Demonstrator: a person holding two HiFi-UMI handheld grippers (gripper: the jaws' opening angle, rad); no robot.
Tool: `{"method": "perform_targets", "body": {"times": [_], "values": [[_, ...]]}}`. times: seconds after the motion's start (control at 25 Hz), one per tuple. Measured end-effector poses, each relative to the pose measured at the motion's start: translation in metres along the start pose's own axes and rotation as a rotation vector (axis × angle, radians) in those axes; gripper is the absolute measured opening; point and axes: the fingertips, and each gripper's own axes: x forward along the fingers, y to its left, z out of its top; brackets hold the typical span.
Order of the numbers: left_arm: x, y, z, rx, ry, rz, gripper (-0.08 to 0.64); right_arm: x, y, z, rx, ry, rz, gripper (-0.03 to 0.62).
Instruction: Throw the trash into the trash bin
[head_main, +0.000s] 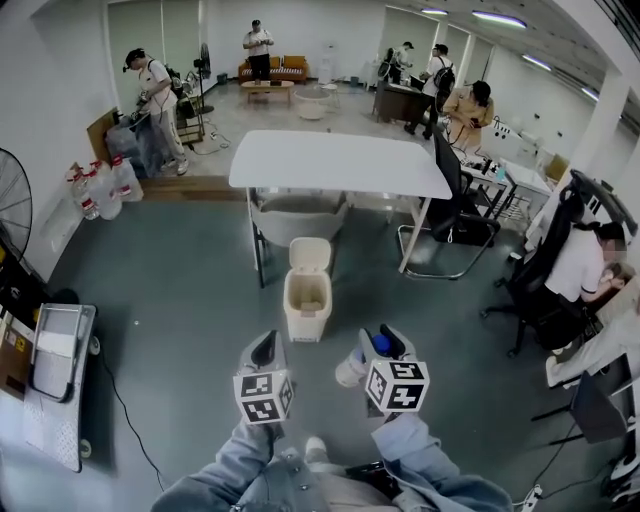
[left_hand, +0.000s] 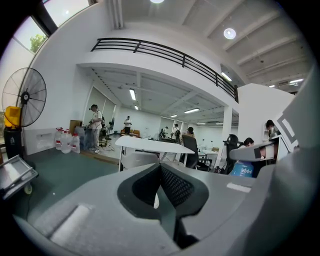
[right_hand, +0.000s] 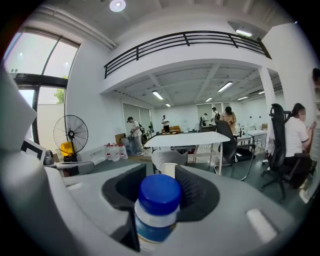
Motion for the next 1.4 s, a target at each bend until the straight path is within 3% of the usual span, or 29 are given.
{"method": "perform_targets", "body": {"times": [0.52, 0.8, 1.04, 1.4], "values": [[0.087, 0.000, 0.016, 0.002, 0.007, 0.083, 0.009, 0.090, -0.055, 0.026, -0.007, 0.041, 0.050, 0.184], [0.120, 0.020, 0.020, 0.001, 0.018, 0.112, 0.009, 0.128, -0.059, 0.029, -0.009, 0.064, 0.063, 0.184], [0.172, 0.038, 0.018, -0.017, 0.024, 0.101, 0.009, 0.172, -0.070, 0.029, -0.016, 0.088, 0.048, 0.183], [0.270, 0.087, 0.058, -0.040, 0.008, 0.058, 0.009, 0.255, -0.063, 0.071, -0.046, 0.113, 0.034, 0.184]]}}
